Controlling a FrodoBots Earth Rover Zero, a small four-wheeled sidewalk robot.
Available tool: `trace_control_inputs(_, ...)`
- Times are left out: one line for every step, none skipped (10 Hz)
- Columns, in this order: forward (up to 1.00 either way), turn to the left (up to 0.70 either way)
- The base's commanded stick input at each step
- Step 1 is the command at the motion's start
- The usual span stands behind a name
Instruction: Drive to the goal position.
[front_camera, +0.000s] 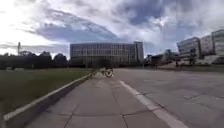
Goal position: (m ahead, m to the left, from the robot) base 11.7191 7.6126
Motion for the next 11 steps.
trace_control_inputs(0.70,-0.35)
trace_control_inputs(0.70,-0.35)
trace_control_inputs(0.70,-0.35)
trace_control_inputs(0.70,-0.35)
trace_control_inputs(0.70,-0.35)
trace_control_inputs(0.70,-0.35)
trace_control_inputs(0.70,-0.35)
trace_control_inputs(0.70,-0.35)
trace_control_inputs(0.70,-0.35)
trace_control_inputs(0.70,-0.35)
trace_control_inputs(0.70,-0.20)
